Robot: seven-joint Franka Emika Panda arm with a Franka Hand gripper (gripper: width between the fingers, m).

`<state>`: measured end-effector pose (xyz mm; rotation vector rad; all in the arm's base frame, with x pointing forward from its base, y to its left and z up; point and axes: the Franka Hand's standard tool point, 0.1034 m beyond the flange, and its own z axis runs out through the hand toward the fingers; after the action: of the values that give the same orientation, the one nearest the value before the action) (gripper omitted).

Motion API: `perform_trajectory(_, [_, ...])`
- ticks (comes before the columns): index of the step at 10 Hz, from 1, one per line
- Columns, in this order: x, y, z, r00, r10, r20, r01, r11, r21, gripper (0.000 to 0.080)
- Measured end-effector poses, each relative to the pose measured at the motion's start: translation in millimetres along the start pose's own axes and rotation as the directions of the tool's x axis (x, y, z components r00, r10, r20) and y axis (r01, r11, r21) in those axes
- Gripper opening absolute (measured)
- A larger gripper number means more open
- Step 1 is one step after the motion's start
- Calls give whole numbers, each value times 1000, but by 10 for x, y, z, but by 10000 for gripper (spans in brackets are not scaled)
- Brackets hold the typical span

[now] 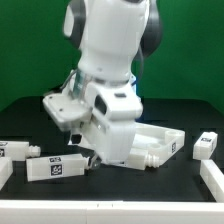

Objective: Assemble desk

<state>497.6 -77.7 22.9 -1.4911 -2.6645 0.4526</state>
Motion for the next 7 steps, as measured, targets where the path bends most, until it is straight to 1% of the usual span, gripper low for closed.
perform_trajectory(1, [-7, 14, 35, 1000, -2, -5, 2, 1000, 22, 649])
perform_trajectory(2, [-8, 22, 22, 1000, -2, -3, 2, 1000, 18, 649])
perform_trajectory(4, [-22, 17, 39, 1000, -15, -6, 15, 1000, 21, 649])
perform_trajectory(5, [-138, 22, 72, 999, -43, -7, 43, 999, 24, 649])
perform_trajectory(6, [-253, 2, 143, 999, -43, -8, 44, 999, 33, 649])
perform_trajectory(7, [-315, -23, 149, 998, -55, -11, 55, 998, 32, 649])
